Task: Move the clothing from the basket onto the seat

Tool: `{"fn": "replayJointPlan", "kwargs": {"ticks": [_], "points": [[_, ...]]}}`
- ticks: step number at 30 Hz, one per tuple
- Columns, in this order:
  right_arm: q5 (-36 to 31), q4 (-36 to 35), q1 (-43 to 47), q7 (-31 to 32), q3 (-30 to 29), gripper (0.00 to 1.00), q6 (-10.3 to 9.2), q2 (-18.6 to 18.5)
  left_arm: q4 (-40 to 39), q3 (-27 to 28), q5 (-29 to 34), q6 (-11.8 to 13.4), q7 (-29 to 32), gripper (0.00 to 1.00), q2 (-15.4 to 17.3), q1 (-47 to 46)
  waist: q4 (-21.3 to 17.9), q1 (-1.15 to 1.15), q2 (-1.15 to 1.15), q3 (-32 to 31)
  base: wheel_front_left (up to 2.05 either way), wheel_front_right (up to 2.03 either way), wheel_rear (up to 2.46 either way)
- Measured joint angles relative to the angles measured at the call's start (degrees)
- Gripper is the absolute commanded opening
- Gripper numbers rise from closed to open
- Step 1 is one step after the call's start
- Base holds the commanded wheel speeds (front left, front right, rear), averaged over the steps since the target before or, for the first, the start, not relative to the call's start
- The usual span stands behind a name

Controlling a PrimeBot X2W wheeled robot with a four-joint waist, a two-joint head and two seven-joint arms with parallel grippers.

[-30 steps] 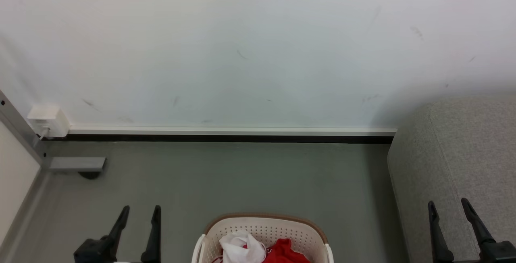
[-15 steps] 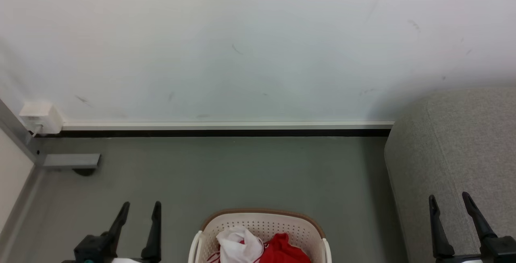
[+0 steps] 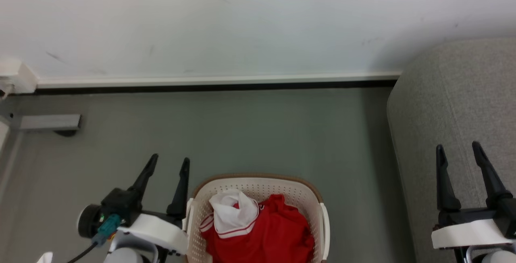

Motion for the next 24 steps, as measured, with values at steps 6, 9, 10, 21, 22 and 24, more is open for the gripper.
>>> {"fn": "replayJointPlan", "kwargs": {"ticks": [6, 9, 10, 21, 22, 24], "points": [[0.9, -1.6, -4.64, 0.0, 0.23, 1.0, 0.0, -0.02, 6.94, -9.48, -0.51, -0.12, 0.01, 1.0, 3.34, -7.7, -0.95, 0.01, 0.0, 7.07, 0.0, 0.0, 0.0], [1.0, -1.99, -6.25, 0.0, 0.52, 1.0, 0.0, 0.0, 10.76, -13.08, -1.24, -0.12, 0.0, 1.0, 4.98, -12.23, -1.65, 0.01, 0.0, 10.5, 0.0, 0.0, 0.0], [1.01, -2.15, -6.78, 0.0, 0.59, 1.0, 0.0, -0.01, 11.82, -14.24, -1.4, -0.12, 0.0, 1.0, 5.3, -13.83, -1.92, 0.01, 0.0, 11.61, 0.0, 0.0, 0.0], [2.41, -4.1, -11.38, 0.0, 1.07, 1.0, 0.0, -0.02, 27.28, -27.06, -2.7, -0.12, 1.15, 1.0, 6.72, -27.72, -5.37, 0.01, 0.0, 21.7, 0.0, 0.0, 0.0], [2.53, -4.13, -11.59, 0.0, 1.31, 1.0, 0.0, -0.02, 28.61, -27.85, -3.19, -0.12, 1.56, 1.0, 6.73, -28.43, -5.76, 0.01, 0.0, 22.34, 0.0, 0.0, 0.0], [2.97, -4.5, -12.38, 0.0, 1.85, 1.0, 0.0, -0.02, 30.9, -29.41, -3.61, -0.12, 2.16, 1.0, 6.72, -29.83, -6.59, 0.01, 0.0, 23.55, 0.0, 0.0, 0.0]]}}
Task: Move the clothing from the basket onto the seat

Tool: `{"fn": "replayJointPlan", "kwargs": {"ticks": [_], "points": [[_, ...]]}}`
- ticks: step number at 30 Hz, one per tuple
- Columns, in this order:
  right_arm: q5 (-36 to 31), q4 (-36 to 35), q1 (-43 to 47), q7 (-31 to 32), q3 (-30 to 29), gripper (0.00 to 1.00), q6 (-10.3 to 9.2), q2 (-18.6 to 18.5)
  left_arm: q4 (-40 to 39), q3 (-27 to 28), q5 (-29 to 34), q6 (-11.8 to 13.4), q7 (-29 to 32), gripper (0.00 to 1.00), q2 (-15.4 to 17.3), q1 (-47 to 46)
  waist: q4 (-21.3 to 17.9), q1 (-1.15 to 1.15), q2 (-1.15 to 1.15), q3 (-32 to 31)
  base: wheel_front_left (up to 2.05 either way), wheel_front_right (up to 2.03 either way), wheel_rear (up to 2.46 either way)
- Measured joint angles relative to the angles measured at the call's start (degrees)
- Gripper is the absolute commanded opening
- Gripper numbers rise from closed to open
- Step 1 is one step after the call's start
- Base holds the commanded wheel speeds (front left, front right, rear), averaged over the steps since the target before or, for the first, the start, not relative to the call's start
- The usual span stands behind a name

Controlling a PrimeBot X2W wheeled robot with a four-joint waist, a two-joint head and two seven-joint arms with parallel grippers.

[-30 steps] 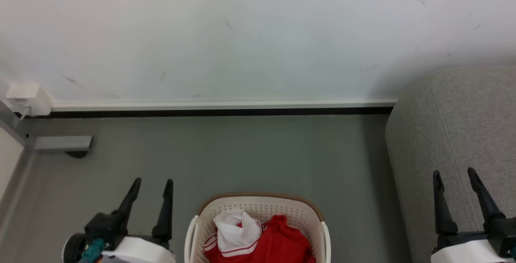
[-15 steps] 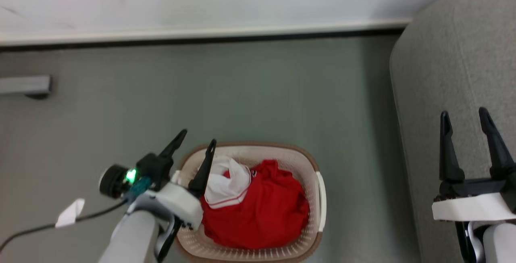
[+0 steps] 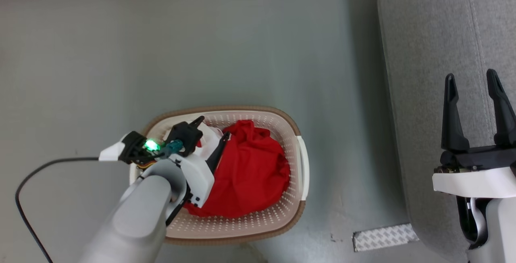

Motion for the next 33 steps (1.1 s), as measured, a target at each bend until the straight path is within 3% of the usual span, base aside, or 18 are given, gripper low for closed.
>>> {"fn": "replayJointPlan", "kwargs": {"ticks": [12, 21, 33], "points": [[1.54, -3.1, -3.03, 0.0, 0.88, 1.0, 0.0, -0.01, 11.44, -4.35, -4.19, 0.0, 6.94, 1.0, -2.05, -8.43, -3.64, 0.0, 0.0, 8.72, 0.0, 0.0, 0.0], [0.96, -3.61, -3.72, 0.0, 0.77, 1.0, 0.0, 0.0, 15.93, -6.69, -6.8, 0.0, 7.93, 1.0, -3.92, -11.64, -3.84, 0.0, 0.0, 14.17, 0.0, 0.0, 0.0], [0.7, -4.19, -5.31, 0.0, 1.11, 1.0, 0.0, 0.0, 20.02, -9.78, -8.65, 0.0, 7.88, 1.0, -3.47, -14.72, -5.21, -0.01, 0.0, 17.86, 0.0, 0.0, 0.0]]}}
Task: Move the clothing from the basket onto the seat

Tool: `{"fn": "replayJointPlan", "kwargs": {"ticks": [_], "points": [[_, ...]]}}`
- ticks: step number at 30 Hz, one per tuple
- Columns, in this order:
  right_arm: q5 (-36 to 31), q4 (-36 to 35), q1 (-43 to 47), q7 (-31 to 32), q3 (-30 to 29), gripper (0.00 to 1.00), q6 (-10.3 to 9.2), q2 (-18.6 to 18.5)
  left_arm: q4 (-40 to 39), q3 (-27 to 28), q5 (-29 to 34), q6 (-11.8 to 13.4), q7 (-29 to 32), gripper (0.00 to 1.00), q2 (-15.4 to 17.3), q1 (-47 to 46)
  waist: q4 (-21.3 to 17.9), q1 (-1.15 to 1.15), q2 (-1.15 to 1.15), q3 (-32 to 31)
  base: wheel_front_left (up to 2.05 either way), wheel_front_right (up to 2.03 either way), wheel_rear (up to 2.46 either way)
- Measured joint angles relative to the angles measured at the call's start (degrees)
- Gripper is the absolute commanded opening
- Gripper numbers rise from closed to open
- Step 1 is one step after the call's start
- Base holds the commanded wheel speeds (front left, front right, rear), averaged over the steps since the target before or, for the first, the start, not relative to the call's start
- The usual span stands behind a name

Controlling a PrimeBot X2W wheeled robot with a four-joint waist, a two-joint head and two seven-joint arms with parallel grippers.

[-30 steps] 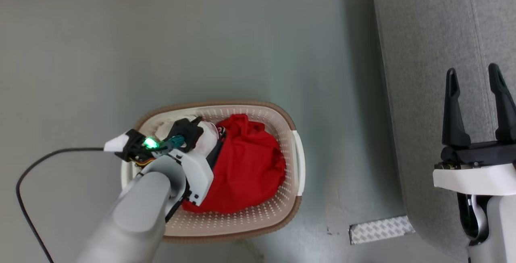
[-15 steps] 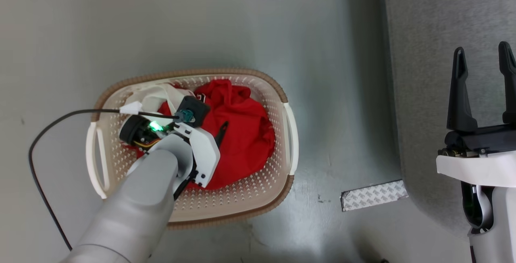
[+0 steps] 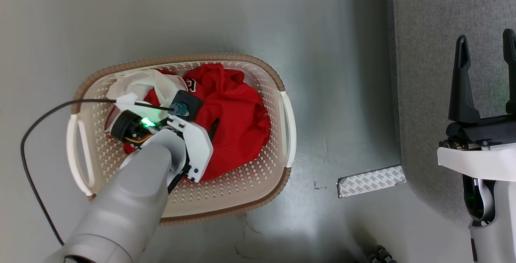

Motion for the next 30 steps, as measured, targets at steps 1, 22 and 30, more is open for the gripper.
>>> {"fn": "replayJointPlan", "kwargs": {"ticks": [1, 22, 30], "points": [[0.0, 0.01, 0.1, 0.0, -0.09, 1.0, 0.0, -0.01, 0.29, -0.24, 0.0, 0.0, 0.01, 1.0, 0.07, -0.14, -0.15, 0.0, 0.0, 0.23, 0.0, 0.0, 0.0], [-0.3, 1.24, 1.04, 0.0, -0.83, 1.0, 0.0, 0.0, 1.36, -5.89, -5.84, 0.0, -4.19, 0.0, 0.64, 0.51, -1.61, 0.0, 0.0, -1.95, 0.0, 0.0, 0.0], [-1.48, 2.94, 4.84, 0.0, -2.96, 1.0, 0.0, 0.01, -1.52, -5.71, -10.93, 0.0, -8.6, 0.0, -0.7, 4.81, 0.63, -0.01, 0.01, -9.08, 0.0, 0.0, 0.0]]}}
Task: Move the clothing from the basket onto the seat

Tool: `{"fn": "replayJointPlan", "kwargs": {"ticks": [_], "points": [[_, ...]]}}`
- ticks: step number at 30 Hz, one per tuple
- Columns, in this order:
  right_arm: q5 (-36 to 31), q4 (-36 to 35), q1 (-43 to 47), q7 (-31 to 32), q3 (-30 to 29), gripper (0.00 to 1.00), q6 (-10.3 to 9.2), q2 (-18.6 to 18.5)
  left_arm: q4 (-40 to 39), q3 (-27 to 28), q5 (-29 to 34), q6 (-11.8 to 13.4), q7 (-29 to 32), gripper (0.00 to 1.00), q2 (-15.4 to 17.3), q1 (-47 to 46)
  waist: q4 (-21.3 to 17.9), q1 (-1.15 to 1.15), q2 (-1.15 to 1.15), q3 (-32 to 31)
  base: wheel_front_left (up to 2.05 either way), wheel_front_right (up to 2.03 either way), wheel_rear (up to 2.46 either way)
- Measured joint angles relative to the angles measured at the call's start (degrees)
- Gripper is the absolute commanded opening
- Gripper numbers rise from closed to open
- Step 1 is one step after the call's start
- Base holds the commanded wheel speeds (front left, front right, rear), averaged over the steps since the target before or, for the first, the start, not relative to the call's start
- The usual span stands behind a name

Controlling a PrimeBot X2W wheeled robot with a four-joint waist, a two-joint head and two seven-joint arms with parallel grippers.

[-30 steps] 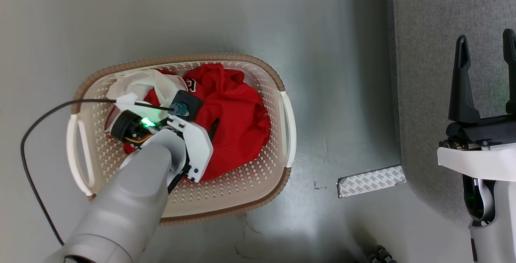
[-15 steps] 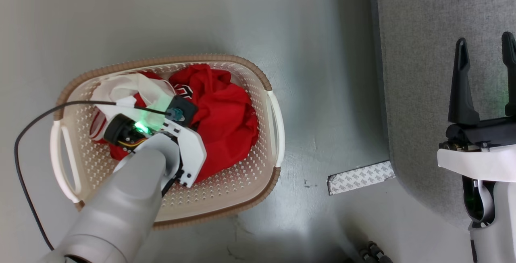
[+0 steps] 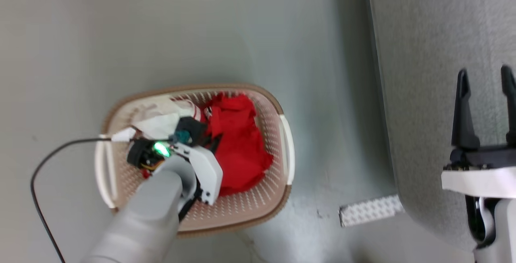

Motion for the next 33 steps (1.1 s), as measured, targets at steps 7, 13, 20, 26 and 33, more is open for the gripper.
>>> {"fn": "replayJointPlan", "kwargs": {"ticks": [7, 13, 20, 26, 33], "points": [[-2.0, 1.66, 4.38, 0.0, -0.37, 1.0, 0.0, 0.02, -4.12, 0.56, -2.75, 0.0, -1.3, 0.0, 0.01, 5.18, 2.95, 0.0, 0.0, -9.17, 0.0, 0.0, 0.0], [-3.37, 3.01, 9.82, 0.0, -1.11, 1.0, 0.0, 0.02, -14.0, 4.3, -2.93, 1.63, -1.42, 0.0, 1.38, 12.45, 5.82, -0.01, 0.0, -18.34, 0.0, 0.0, 0.0], [-3.97, 3.87, 15.32, 0.0, -1.33, 1.0, 0.0, 0.04, -24.75, 8.45, -2.36, 3.6, -1.43, 0.0, 4.41, 20.92, 9.63, -0.02, 0.0, -28.3, 0.0, 0.0, 0.0], [-4.03, 4.19, 17.93, 0.0, -1.16, 1.0, 0.0, 0.03, -31.73, 10.55, -1.86, 5.15, -1.43, 0.0, 7.06, 25.99, 12.59, -0.03, 0.0, -34.97, 0.0, 0.0, 0.0], [-3.87, 4.9, 21.35, 0.0, -0.25, 1.0, 0.0, 0.03, -38.41, 13.23, -2.03, 7.6, -1.43, 0.0, 10.05, 30.11, 14.23, -0.02, -0.01, -40.72, 0.0, 0.0, 0.0]]}}
